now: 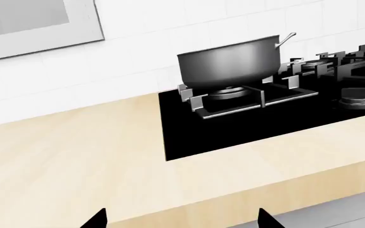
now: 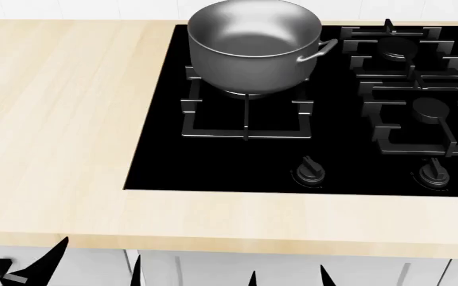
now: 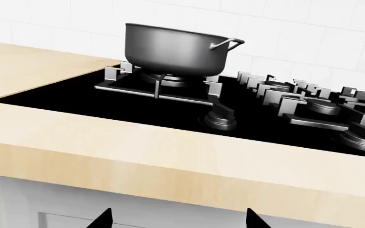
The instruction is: Turn off the left burner of the stove.
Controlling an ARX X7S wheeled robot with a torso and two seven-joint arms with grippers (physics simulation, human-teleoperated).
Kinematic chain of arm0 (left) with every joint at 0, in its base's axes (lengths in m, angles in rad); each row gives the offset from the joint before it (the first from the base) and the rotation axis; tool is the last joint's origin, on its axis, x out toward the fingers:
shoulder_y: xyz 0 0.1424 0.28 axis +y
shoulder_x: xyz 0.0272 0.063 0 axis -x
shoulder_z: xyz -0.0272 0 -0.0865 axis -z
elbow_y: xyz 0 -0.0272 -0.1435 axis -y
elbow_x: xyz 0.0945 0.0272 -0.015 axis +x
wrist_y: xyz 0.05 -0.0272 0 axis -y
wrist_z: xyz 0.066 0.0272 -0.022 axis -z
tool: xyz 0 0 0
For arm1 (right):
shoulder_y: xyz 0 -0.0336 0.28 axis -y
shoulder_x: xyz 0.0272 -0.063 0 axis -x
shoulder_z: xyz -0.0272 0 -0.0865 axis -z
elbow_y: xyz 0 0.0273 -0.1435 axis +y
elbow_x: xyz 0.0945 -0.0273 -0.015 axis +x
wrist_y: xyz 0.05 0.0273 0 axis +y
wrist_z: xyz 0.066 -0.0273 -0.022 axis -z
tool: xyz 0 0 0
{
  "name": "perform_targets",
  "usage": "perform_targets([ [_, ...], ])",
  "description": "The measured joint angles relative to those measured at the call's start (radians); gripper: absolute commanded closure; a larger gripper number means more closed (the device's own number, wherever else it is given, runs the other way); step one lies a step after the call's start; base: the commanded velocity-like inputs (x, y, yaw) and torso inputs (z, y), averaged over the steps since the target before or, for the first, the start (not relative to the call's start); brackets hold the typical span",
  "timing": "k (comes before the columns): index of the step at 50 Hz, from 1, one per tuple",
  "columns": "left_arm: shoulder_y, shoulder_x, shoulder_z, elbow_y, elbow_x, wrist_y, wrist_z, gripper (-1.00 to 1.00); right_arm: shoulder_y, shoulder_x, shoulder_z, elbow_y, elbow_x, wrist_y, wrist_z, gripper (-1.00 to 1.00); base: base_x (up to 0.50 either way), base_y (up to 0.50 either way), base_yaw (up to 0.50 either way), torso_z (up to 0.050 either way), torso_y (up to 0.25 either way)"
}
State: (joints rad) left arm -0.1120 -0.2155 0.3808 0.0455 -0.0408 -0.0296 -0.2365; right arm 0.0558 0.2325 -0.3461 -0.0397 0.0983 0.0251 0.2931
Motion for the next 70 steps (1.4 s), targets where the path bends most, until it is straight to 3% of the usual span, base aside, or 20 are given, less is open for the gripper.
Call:
perform_targets([
  [8,-0.003,-0.013,0.017,0.135,0.02,-0.07,-0.005,-1.0,0.002,0.02,0.004,-0.075,-0.006,0.032,0.019,-1.0,0.0,0.0,0.0,0.0,0.0],
  [18,-0.012,-0.027,0.021,0.303,0.035,-0.167,-0.011,-1.0,0.118,-0.087,0.179,-0.471,-0.144,0.489,-0.218,-1.0,0.0,0.0,0.0,0.0,0.0],
  [29,-0.303,0.133,0.025,0.756,0.294,-0.809,0.253,-1.0,0.178,-0.105,0.233,-0.634,-0.215,0.719,-0.325,-1.0,0.0,0.0,0.0,0.0,0.0],
  [37,-0.364,0.178,0.01,0.892,0.411,-1.034,0.348,-1.0,0.207,-0.119,0.249,-0.693,-0.227,0.811,-0.349,-1.0,0.0,0.0,0.0,0.0,0.0],
  [51,-0.362,0.206,0.009,0.975,0.511,-1.131,0.414,-1.0,0.213,-0.115,0.254,-0.728,-0.225,0.828,-0.353,-1.0,0.0,0.0,0.0,0.0,0.0],
  [70,-0.295,0.214,-0.019,0.998,0.496,-1.079,0.397,-1.0,0.184,-0.115,0.254,-0.723,-0.203,0.767,-0.328,-1.0,0.01,0.0,0.0,0.0,0.0],
])
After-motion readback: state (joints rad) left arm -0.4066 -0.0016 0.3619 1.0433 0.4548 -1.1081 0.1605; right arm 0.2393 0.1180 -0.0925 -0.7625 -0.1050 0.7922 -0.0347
